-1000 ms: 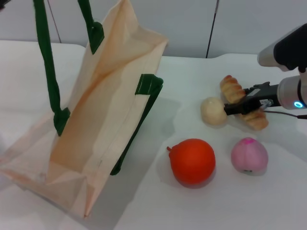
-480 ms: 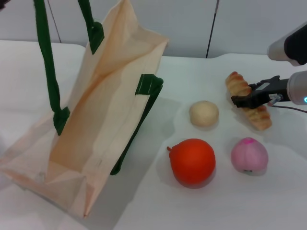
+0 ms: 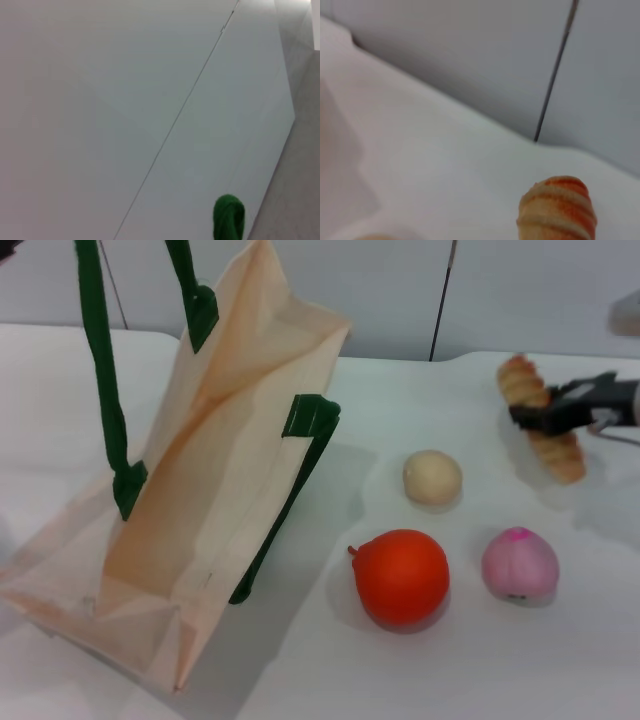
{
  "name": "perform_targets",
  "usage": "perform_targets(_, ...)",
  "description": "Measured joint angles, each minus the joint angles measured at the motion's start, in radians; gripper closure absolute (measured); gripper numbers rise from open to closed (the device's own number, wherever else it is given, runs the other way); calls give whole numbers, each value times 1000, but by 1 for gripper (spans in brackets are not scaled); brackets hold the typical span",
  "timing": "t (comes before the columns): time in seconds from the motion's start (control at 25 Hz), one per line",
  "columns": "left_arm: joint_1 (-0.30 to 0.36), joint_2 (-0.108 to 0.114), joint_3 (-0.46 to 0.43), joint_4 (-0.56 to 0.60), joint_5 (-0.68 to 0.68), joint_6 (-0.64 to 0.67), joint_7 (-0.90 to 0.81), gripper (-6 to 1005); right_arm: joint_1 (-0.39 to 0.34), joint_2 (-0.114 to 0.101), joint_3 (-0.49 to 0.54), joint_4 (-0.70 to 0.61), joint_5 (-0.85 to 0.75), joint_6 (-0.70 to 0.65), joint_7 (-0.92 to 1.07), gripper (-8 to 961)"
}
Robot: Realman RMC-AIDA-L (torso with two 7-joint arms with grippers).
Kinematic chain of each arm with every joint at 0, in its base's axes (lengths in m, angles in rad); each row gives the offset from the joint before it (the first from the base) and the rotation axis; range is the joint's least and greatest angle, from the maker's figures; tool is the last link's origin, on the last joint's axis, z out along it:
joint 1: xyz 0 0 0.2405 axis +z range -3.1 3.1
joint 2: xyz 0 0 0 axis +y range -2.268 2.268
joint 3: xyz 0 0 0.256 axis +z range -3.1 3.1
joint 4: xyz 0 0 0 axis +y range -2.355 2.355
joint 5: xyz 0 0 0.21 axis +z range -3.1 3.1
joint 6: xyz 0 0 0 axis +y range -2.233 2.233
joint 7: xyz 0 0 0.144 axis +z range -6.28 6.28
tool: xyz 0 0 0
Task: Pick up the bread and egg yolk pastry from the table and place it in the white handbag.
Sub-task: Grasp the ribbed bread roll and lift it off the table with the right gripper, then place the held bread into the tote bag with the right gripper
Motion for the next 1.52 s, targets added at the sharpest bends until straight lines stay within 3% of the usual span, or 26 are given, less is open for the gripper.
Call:
perform_targets(0.28, -6, 0, 0, -1, 0, 2, 0, 883, -138, 1, 72, -298, 277, -312, -208, 447)
perform_targets(0.48, -26, 1, 5, -6, 0, 14, -16, 883, -133, 4, 96, -357, 362, -532, -282, 469)
perform_targets(0.72, -44, -1, 14, -15, 6, 38, -14, 883, -94, 5, 29, -433, 421, -702, -284, 518)
perform_targets(0.92, -56, -3, 14, -15, 15, 39, -15, 883, -28, 7, -124, -464, 420, -710, -228, 559)
perform_targets(1.16, -71, -4, 14, -15, 18, 39, -19, 883, 65, 7, -307, -496, 347, -618, -105, 621)
perform_targets(1.52, -85, -6, 14, -25, 31, 38, -19, 883, 143, 6, -539, -653, 34, -440, 192, 653)
